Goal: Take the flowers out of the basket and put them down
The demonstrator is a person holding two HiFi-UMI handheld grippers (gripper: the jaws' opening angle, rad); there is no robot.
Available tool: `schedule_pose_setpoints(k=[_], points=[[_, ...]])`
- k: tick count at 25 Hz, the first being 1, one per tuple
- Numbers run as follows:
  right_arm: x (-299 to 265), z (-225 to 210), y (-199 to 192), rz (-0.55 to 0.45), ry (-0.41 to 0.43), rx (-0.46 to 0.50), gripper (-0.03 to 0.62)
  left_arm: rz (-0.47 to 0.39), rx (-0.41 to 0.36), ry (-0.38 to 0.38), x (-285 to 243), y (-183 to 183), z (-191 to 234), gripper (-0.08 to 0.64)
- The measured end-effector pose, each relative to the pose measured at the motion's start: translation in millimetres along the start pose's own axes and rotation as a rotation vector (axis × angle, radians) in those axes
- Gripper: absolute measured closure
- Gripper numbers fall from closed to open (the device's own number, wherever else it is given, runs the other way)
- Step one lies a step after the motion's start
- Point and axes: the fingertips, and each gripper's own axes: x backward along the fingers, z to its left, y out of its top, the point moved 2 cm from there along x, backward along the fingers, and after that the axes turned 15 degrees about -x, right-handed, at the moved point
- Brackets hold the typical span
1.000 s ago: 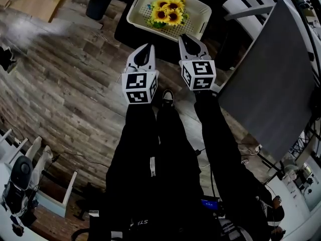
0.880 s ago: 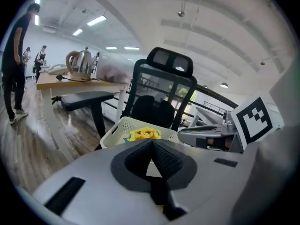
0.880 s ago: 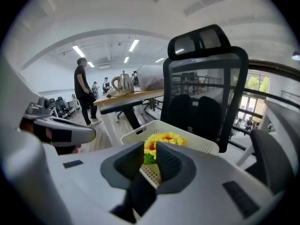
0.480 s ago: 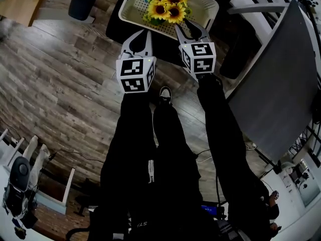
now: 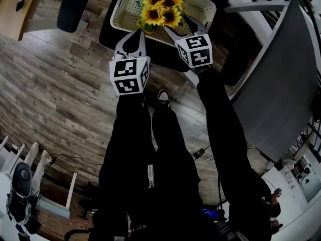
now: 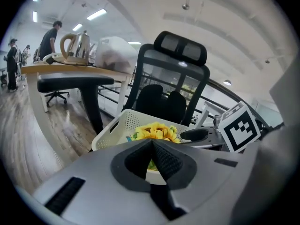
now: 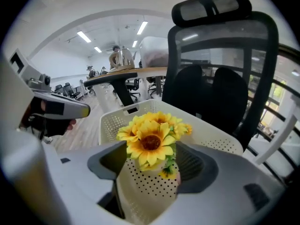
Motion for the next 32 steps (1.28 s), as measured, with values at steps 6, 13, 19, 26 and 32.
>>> schedule_pose_setpoints(k=[6, 13, 19, 26, 32], points=[[-14, -3, -8, 0.087, 0.039, 0.073, 0.227, 0.035, 0.003, -0.012, -10, -1, 4, 0.56], [-37, -11, -19, 0.184, 0.077, 0.163, 0.163, 0.021, -0.008, -0.014, -14, -2, 12, 0.56], [-56, -12, -23, 0.221, 0.101, 0.244, 0.144, 0.015, -0.012, -0.018, -19, -2, 16, 0.56], [-79, -14, -31, 0.257, 0.12, 0.34, 0.079, -0.01, -0.016, -0.024, -23, 3, 24, 0.56], [-98, -16, -41, 0.311, 0.131, 0.416, 0.041, -0.023, -0.015, -0.019, -22, 2, 30, 0.56]])
